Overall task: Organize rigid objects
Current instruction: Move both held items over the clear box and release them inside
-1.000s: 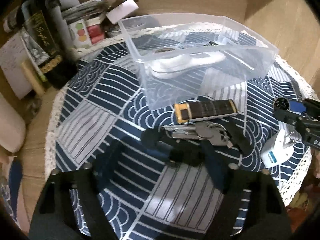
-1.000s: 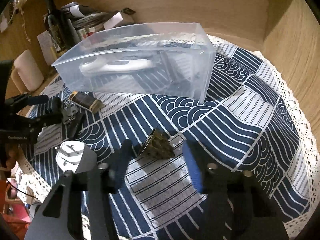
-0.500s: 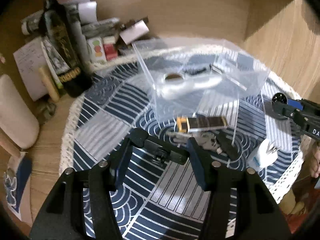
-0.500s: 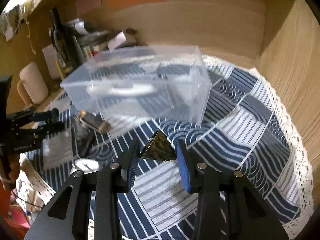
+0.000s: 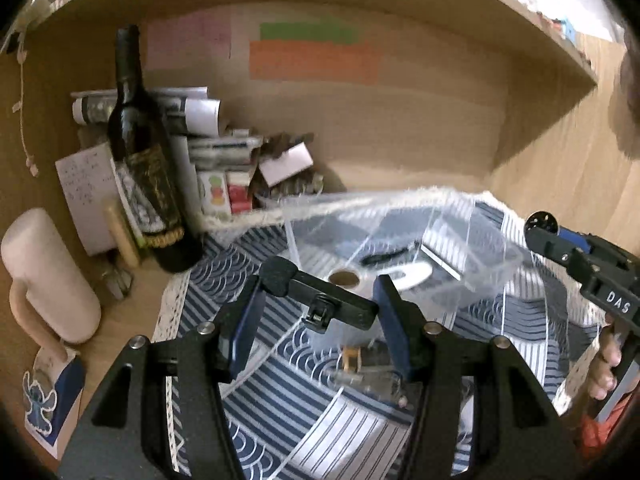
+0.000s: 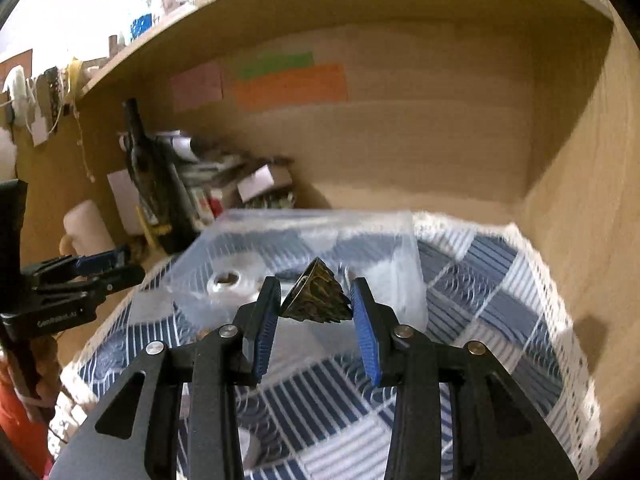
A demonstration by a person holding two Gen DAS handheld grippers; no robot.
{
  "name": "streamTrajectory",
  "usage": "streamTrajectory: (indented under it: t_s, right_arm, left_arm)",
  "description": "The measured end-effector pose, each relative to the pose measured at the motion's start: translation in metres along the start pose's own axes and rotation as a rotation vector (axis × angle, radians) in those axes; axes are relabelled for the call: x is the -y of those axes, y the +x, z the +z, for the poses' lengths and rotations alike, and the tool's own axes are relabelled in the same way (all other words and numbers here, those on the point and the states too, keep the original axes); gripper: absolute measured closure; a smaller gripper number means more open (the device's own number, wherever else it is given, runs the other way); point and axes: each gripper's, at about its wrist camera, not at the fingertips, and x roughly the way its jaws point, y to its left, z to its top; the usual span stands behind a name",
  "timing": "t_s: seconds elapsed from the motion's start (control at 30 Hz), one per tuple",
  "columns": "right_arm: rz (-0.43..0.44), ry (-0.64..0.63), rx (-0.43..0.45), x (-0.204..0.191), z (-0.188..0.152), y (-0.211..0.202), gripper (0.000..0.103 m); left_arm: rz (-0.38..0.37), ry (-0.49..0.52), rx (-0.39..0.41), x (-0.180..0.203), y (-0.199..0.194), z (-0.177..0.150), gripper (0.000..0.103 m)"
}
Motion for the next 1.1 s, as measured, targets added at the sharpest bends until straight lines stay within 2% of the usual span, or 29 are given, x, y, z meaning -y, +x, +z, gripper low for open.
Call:
streamTrajectory:
  t_s: [0.2,0.4,0.63,0.87,1.0,1.1]
  right_arm:
    - [-0.039,-0.049,0.006,0.002,0.017,0.014,0.07]
    - [-0.041,-0.043,-0.043,0.011,0.022,0.039,0.07]
    - [-0.045,-0.073,-0.127,0.014,0.011,0.072,0.07]
    - [-0.043,-0.047,-0.192,0.021,0.0,0.098,0.07]
    - [-0.051,-0.051,-0.214,0.021,-0.001,0.104,0.07]
    - [-0.064,-0.065,-0.219,0.02,-0.002,0.105,0.069]
  left_arm:
    - [-0.011,-0.022,-0.004,0.01,0.019,0.019,0.047]
    - [-0.07,-0.039,-0.081,0.024,0.053,0.026,0.047]
    - [-0.054,0.003,-0.161,0.049,0.095,0.024,0.047]
    - [-0.051,0.014,-0.218,0.06,0.121,0.017,0.047]
    - [-0.045,0.023,-0.222,0.064,0.127,0.015,0.047]
    - [-0.048,0.02,-0.227,0.064,0.128,0.015,0.041]
